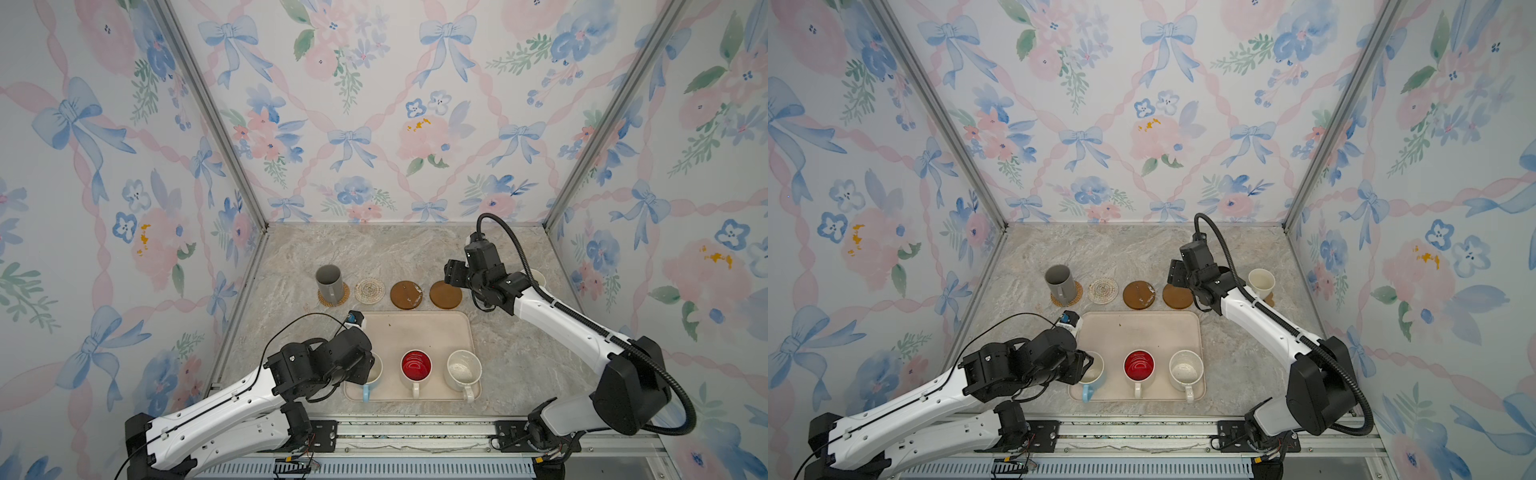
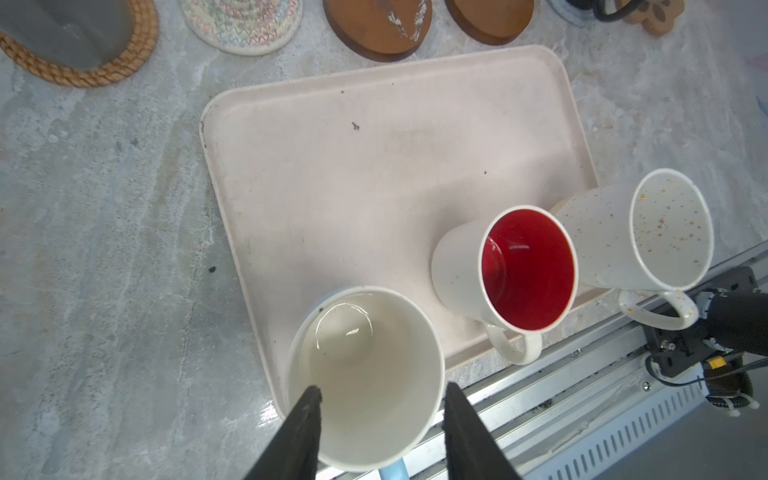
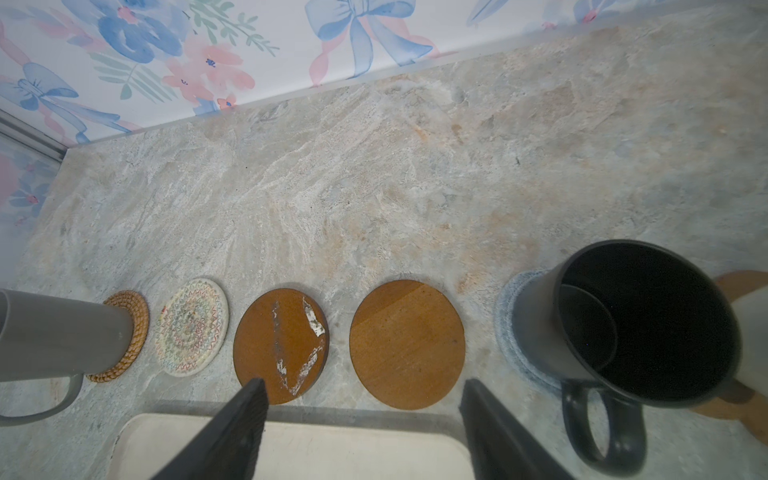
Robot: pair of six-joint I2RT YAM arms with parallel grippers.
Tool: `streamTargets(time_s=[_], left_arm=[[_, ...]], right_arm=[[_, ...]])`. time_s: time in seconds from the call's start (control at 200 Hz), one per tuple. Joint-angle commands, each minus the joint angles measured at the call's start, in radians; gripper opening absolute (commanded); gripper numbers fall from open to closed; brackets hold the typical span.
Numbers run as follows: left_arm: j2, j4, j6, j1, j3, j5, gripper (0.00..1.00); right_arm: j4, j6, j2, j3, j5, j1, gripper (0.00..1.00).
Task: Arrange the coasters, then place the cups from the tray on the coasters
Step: 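Move the left gripper over the blue-handled white mug while the right arm withdraws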
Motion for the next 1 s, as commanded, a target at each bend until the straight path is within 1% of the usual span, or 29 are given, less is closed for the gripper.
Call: streamTargets(time_s=[0.0, 0.075, 0.17, 0.275, 0.395, 0.61, 0.71, 0.995], left_arm=[[-0.016, -0.086, 0.033, -0.007, 0.042, 0.036, 0.45], [-0.034, -0.087, 0.033, -0.007, 0.043, 0.058, 0.45], [-0.042, -0.087, 0.033, -0.008, 0.028, 0.111, 0.44], [-0.028, -0.088, 0.032, -0.012, 0.009, 0.153, 0.39], [-0.014, -0.099, 0.032, -0.021, 0.003, 0.183, 0.39], [0.022, -0.153, 0.035, -0.037, 0.025, 0.207, 0.39], [0.043, -0.157, 0.039, -0.043, 0.025, 0.223, 0.37], [0.129, -0.151, 0.006, -0.055, 0.022, 0.198, 0.38]], right_arm=[[0.013, 0.009, 0.016, 0.008, -0.020, 0.009, 0.76], [0.014, 0.009, 0.021, 0.007, -0.021, 0.008, 0.76], [0.015, 0.008, 0.025, 0.007, -0.027, 0.008, 0.76], [0.014, 0.006, 0.031, 0.010, -0.031, 0.006, 0.76], [0.015, 0.005, 0.037, 0.010, -0.037, 0.003, 0.76], [0.018, 0.003, 0.054, 0.011, -0.051, -0.002, 0.77], [0.020, 0.004, 0.066, 0.015, -0.061, -0.004, 0.76], [0.031, 0.002, 0.095, 0.023, -0.088, -0.011, 0.76]])
